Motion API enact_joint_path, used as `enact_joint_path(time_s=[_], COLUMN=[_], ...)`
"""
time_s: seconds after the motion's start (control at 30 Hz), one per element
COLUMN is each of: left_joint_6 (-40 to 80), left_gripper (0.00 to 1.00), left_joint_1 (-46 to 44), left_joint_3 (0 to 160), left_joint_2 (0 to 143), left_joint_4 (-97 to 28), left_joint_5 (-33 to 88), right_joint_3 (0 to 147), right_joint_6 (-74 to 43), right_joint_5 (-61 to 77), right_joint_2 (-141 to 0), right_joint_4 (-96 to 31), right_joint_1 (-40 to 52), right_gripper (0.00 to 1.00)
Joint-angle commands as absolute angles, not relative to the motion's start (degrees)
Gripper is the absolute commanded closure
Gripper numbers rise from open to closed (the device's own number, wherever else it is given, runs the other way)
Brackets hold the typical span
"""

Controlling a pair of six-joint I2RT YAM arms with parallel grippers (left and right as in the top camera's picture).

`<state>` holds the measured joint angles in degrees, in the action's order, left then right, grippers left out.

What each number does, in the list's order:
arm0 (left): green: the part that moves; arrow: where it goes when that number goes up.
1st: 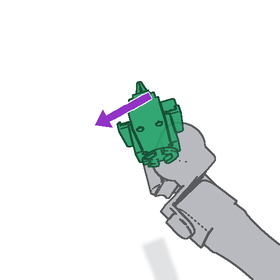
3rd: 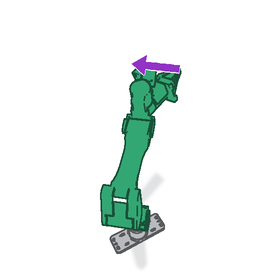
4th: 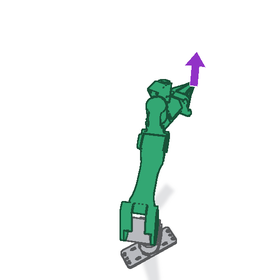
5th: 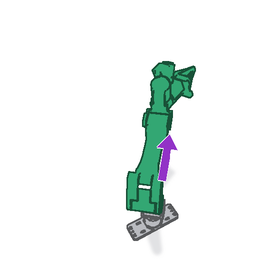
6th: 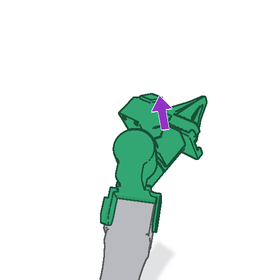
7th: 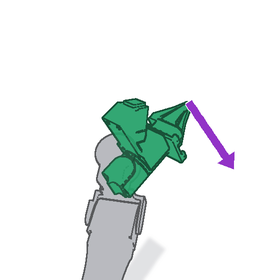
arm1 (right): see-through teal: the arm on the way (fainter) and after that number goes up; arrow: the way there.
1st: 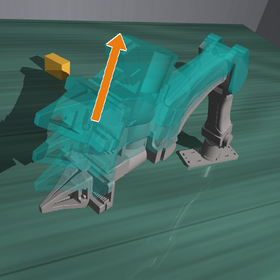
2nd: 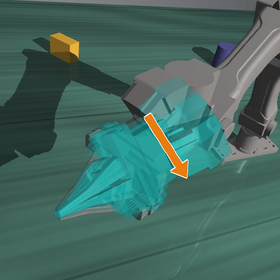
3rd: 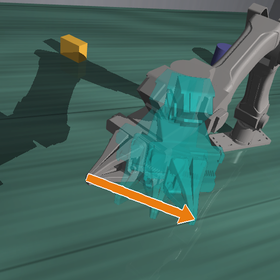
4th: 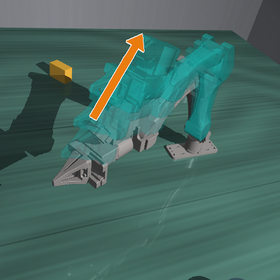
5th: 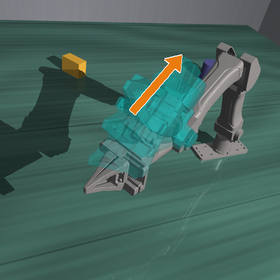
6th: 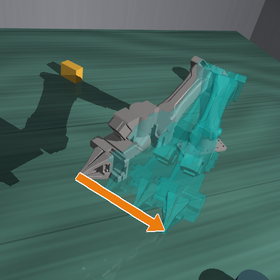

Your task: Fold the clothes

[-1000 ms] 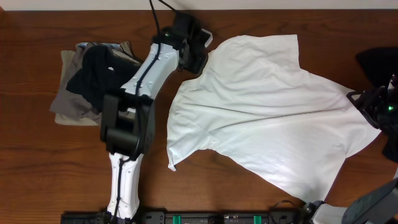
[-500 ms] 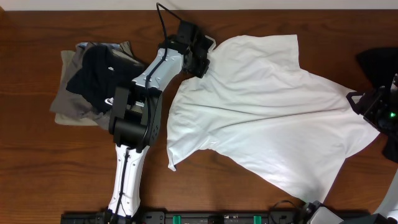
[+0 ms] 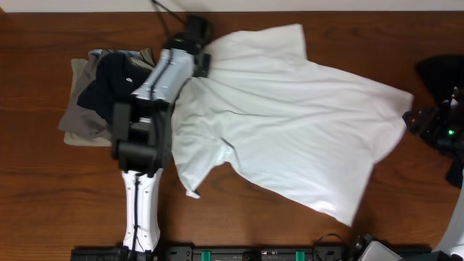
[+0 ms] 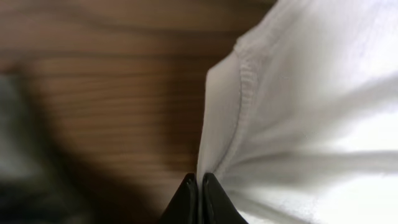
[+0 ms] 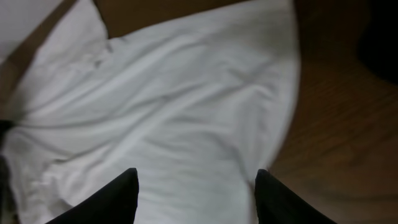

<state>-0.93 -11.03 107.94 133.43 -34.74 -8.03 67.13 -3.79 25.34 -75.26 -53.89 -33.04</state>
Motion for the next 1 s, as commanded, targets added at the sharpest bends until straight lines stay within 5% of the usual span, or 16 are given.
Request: enact_joint_path(time_s=[0.0, 0.27, 0.43, 0.53, 0.97], left_joint_6=[3.1, 3.7, 3.7, 3.7, 3.5], left_gripper=[0.94, 0.92, 0.53, 0.41, 0.40], left_joint_1=[-9.8, -9.6, -9.5, -9.6, -9.9], left_joint_3=[108.7, 108.7, 108.7, 108.7, 108.7], left_joint_2=[130.7, 128.9, 125.5, 122.5, 114.6], left_joint_4=[-36.3, -36.5, -36.4, -36.6, -50.7], left_joint_5=[-14.0, -17.0, -17.0, -17.0, 5.8], right_joint_3=[68.1, 66.3, 65.8, 65.8, 65.8], right_joint_6=[-3.1, -11.3, -12.2, -12.2, -16.3], right_joint_5=[19.8, 11.2, 9.6, 8.1, 9.9], right_joint_2=[-75.5, -83.4, -91.7, -96.3, -110.1], right_joint_4=[-53.6, -54.1, -54.2, -53.2, -43.6], right_joint_1=[-29.6, -23.1, -21.4, -21.3, -21.3], right_gripper=[0.41, 0.40, 0.40, 0.39, 0.60])
